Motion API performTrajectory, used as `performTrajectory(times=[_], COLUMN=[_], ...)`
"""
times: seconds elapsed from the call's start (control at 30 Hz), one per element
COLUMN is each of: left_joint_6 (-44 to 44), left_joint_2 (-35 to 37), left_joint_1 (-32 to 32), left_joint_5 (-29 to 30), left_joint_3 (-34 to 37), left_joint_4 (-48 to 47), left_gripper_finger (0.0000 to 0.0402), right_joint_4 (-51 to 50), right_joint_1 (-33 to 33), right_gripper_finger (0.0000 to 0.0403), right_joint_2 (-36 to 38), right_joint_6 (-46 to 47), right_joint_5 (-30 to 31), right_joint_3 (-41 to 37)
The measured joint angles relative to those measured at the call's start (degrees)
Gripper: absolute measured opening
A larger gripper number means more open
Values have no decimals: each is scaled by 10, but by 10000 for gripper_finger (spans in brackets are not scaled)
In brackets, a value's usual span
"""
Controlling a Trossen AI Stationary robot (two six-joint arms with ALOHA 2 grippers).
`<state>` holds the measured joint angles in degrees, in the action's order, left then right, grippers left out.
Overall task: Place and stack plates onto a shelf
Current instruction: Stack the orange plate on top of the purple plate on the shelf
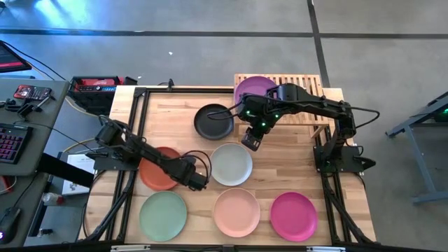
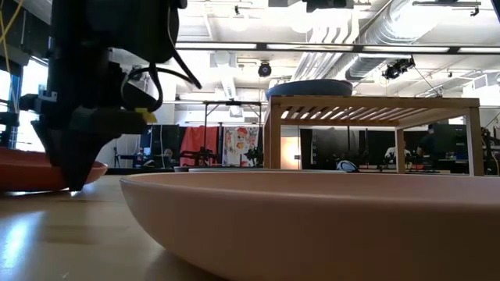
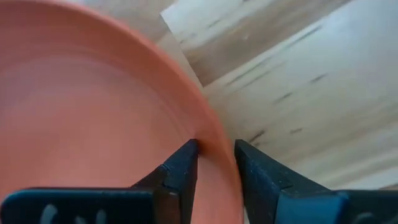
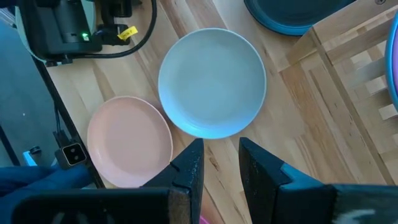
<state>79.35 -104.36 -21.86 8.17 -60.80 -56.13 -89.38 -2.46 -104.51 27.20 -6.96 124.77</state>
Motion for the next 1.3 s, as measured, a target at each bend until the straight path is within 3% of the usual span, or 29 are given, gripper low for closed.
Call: performTrajectory(times=[0.3, 0.5, 0.8, 1.1, 1.3], left_joint_6=[-85, -175, -308, -437, -547], left_joint_2=[2, 2, 2, 2, 2], left_joint_1=[-7, -9, -28, -51, -65], left_joint_5=[1, -1, 28, 136, 221], left_joint_3=[-17, -53, -143, -236, -286], left_joint_4=[-8, -48, -194, -313, -329], left_gripper_finger=[10, 4, 1, 1, 1], right_joint_4=[1, 1, 8, 21, 35], right_joint_1=[0, 0, -17, -61, -88], right_gripper_finger=[78, 78, 78, 78, 78], right_joint_2=[0, 0, 0, 0, 0], right_joint_6=[0, -2, -5, -7, -6], right_joint_5=[0, 15, 49, 50, 50], right_joint_3=[0, 0, 0, 0, 0])
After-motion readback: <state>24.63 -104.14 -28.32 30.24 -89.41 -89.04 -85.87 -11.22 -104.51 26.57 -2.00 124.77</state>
